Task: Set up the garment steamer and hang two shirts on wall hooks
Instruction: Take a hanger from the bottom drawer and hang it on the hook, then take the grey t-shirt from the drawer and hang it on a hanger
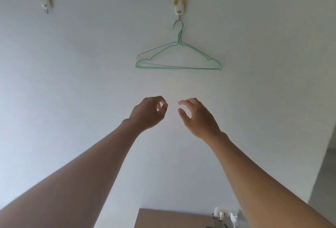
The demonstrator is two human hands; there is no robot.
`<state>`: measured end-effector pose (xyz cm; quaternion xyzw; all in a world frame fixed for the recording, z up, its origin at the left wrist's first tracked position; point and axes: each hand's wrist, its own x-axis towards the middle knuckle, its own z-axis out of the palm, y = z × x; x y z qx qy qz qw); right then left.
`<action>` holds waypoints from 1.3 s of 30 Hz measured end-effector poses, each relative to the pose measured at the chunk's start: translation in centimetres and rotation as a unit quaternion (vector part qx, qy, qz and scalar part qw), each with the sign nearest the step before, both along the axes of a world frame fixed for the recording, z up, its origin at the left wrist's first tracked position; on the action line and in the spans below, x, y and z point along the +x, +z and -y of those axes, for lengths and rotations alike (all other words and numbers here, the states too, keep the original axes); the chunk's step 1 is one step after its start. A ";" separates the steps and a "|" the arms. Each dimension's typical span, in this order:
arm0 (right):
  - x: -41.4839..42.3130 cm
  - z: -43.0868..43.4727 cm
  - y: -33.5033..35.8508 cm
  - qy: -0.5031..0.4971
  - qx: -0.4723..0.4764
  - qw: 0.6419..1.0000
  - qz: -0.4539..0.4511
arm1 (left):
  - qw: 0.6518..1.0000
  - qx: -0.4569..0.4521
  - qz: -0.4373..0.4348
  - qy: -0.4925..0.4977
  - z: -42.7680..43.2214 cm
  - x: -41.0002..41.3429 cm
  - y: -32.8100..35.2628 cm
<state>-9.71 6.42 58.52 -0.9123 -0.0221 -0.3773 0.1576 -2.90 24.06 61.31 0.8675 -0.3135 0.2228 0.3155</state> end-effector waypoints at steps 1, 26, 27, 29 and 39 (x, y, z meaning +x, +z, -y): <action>-1.4 -0.7 -1.2 -0.005 0.001 1.000 -0.008 | 1.000 0.005 -0.007 -0.003 -0.8 -1.3 -1.2; -31.3 -11.0 -40.1 -0.008 0.100 0.939 -0.328 | 0.925 0.198 -0.325 -0.010 -12.4 -26.8 -41.9; -31.9 -10.9 -42.3 -0.006 0.112 0.933 -0.341 | 0.918 0.211 -0.337 -0.002 -12.5 -27.1 -44.0; -33.5 -11.1 -47.5 0.004 0.137 0.918 -0.372 | 0.906 0.239 -0.350 0.008 -12.7 -27.8 -48.9; -34.4 -13.1 -72.4 0.041 0.197 0.869 -0.452 | 0.936 0.297 -0.188 0.027 -11.7 -24.0 -68.6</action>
